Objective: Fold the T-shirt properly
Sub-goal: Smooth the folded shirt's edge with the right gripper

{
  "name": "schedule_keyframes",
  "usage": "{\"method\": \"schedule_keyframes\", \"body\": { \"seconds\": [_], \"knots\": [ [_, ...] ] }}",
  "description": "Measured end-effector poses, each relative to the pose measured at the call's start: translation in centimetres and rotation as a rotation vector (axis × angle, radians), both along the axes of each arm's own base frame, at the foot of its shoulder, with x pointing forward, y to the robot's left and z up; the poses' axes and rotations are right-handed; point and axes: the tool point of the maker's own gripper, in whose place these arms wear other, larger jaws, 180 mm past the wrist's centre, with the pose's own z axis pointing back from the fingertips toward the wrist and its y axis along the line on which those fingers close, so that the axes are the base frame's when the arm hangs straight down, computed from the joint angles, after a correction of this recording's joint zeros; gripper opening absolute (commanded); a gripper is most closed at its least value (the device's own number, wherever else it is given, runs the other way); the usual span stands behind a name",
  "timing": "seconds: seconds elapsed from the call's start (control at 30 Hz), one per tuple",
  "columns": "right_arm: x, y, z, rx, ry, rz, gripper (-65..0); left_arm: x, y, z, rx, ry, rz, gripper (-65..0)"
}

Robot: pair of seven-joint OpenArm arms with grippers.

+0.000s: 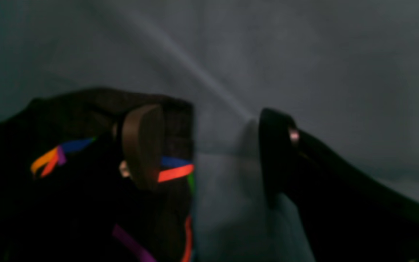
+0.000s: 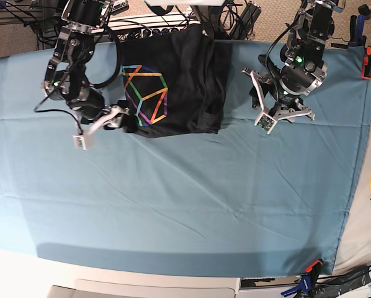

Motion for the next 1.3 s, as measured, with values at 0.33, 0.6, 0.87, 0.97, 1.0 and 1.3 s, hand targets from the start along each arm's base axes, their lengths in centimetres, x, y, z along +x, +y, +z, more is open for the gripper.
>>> {"method": "schedule_keyframes", "body": {
  "seconds": [0.33, 0.6, 0.87, 0.97, 1.0, 1.3],
  "knots": [
    [-0.4, 5.9, -0.3, 0.058, 0.012, 0.125, -24.3, -0.2, 0.0, -0.1, 0.0, 0.006, 0.0, -38.6],
    [-0.3, 5.8, -0.3, 0.053, 0.008, 0.126, -24.4, -0.2, 0.0, -0.1, 0.0, 0.005, 0.0, -38.6],
    [-0.3, 5.4, -0.5, 0.028, 0.007, 0.124, -40.9, -0.2, 0.0, -0.1, 0.0, 0.005, 0.0, -38.6],
    [-0.3, 5.5, -0.4, 0.02, -0.005, 0.147, -65.0, -0.2, 0.0, -0.1, 0.0, 0.005, 0.0, -38.6],
    [-0.3, 5.6, -0.3, 0.014, -0.012, 0.161, -65.0, -0.2, 0.0, -0.1, 0.0, 0.006, 0.0, -38.6],
    [0.4, 4.6, -0.4, -0.08, -0.039, 0.183, -65.0, -1.1, -1.6, -0.3, -0.108, 0.065, -0.006, -38.6]
  ]
}}
